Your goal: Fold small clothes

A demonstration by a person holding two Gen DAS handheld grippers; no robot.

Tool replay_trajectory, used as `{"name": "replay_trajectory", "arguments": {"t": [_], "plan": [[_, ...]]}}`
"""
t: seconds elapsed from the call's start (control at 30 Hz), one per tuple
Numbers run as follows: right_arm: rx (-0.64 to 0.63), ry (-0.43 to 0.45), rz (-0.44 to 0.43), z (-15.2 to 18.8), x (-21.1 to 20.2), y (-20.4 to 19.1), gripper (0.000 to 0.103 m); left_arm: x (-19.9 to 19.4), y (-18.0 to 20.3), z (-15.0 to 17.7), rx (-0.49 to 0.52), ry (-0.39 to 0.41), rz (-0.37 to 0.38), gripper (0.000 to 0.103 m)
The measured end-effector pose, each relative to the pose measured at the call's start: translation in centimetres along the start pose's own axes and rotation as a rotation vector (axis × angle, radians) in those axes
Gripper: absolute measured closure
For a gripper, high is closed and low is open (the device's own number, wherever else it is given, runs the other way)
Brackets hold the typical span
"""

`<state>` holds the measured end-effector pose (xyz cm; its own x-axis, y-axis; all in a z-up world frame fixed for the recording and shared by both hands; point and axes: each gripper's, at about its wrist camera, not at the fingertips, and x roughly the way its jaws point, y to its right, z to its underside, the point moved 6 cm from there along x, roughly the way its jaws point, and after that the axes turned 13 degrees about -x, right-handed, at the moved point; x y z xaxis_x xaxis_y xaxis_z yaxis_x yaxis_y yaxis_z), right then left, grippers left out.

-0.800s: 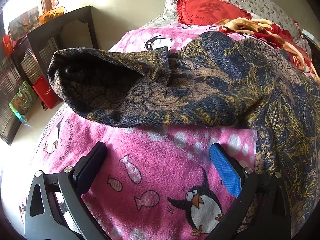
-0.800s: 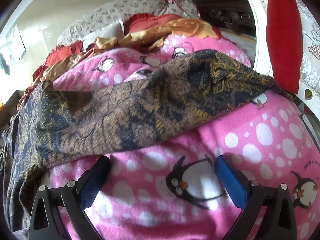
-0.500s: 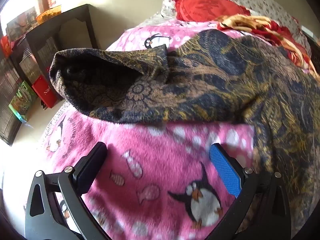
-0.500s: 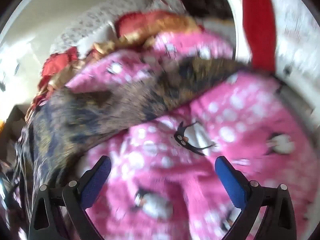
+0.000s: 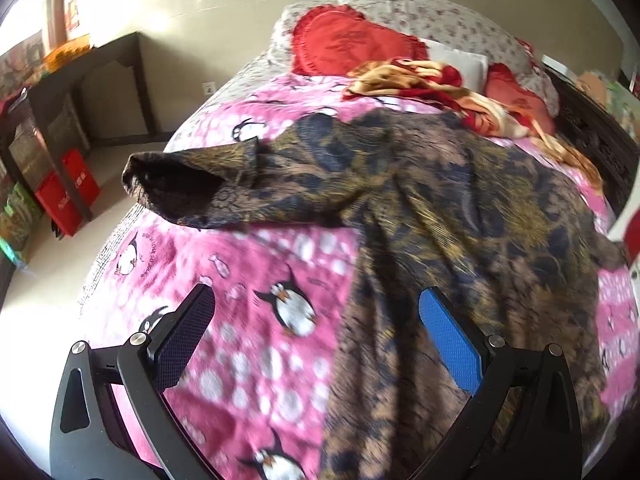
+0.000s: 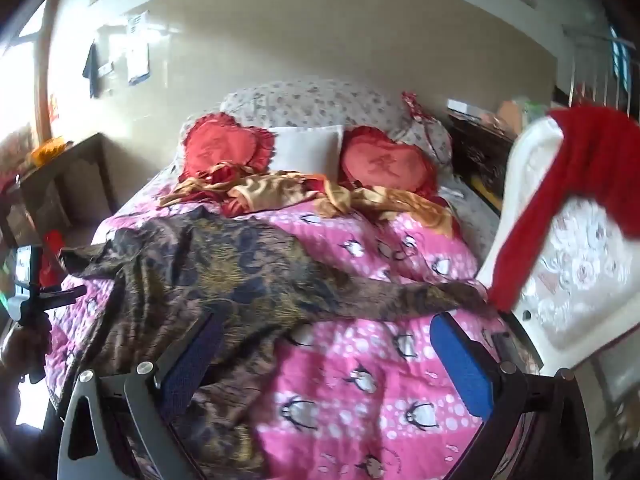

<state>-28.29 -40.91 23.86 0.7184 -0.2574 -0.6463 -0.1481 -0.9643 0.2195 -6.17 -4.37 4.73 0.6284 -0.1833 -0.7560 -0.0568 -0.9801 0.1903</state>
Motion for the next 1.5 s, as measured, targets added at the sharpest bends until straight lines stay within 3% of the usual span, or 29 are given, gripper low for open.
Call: {"name": "replay_trajectory", "arguments": {"t": [0.13,0.37,0.5,0.7,1.2,1.33,1.5], "plan": [[0.071,-0.043,-0.184,-1.5,1.6,-4.9,0.0,-1.3,0.6,0.9,0.032,0.008,-0.002,0.0],[0.113,-0.091,-0.336,-3.0,6.1,-14.0,0.0,-2.9,0.2,1.0,0.028,0.021,0.004,0.0],[0.098,-0.092,-0.372,-4.4,7.6,-17.6,0.0,-3.7,-0.3,0.8,0.027,0.038,-0.001,0.0],[0.073,-0.092,-0.334,-5.6,8.6,-19.8,0.0,-3.6,-0.6,0.9,0.01,0.029,-0.006,0.0],[0.097,-0.155,-0.206,-3.8,10.8,-17.7,0.0,-3.0,1.0,0.8,0.032,0.001,-0.01,0.0],[0.078,-0.176,-0.131,-3.6,11.1,-17.3,0.0,-3.1,1.5,0.5,0.037,0.007,-0.007,0.0],[0.084,-0.188,-0.119,-3.2,11.5,-17.0,0.0,-3.3,2.6,0.3,0.059,0.01,0.004,0.0]]}}
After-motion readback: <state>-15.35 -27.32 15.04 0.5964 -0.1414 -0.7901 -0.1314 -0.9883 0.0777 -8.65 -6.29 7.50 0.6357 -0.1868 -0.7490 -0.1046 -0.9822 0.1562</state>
